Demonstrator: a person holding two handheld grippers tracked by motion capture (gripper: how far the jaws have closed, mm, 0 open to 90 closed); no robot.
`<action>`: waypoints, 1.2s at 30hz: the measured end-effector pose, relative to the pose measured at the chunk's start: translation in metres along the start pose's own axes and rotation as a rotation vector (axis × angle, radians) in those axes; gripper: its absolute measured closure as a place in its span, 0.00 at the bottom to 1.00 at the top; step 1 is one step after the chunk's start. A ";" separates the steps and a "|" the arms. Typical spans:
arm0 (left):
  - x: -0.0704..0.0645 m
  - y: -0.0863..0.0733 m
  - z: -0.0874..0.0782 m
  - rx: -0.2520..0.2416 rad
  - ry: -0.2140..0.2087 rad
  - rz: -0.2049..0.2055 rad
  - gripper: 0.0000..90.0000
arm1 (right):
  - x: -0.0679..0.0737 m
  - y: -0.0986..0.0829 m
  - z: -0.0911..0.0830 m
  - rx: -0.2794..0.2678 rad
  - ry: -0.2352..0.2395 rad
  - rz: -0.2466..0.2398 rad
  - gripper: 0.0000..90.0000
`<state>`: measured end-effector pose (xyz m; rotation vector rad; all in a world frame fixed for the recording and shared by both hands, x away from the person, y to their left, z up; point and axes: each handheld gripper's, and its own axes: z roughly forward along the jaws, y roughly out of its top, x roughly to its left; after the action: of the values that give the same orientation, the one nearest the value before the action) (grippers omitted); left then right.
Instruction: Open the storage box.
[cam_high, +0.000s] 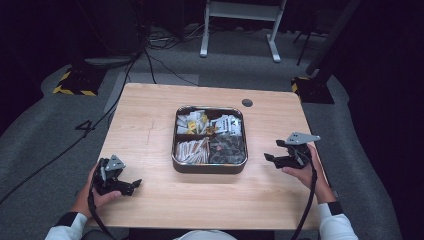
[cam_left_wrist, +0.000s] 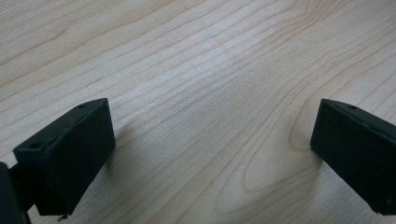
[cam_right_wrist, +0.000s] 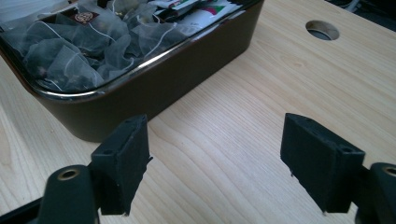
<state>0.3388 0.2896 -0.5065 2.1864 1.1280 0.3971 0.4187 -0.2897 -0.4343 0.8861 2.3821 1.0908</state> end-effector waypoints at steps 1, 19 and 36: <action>0.000 0.000 0.000 0.000 0.000 0.000 0.00 | 0.001 0.002 0.001 0.005 -0.005 -0.007 0.27; 0.000 0.000 0.000 -0.001 0.001 0.001 0.00 | 0.016 0.040 0.026 0.008 0.040 -0.058 0.28; 0.000 0.000 0.000 -0.001 0.001 0.001 0.00 | 0.037 0.073 0.050 -0.007 0.070 -0.109 0.29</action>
<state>0.3388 0.2896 -0.5064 2.1866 1.1274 0.3991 0.4479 -0.2009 -0.4119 0.7178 2.4502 1.1032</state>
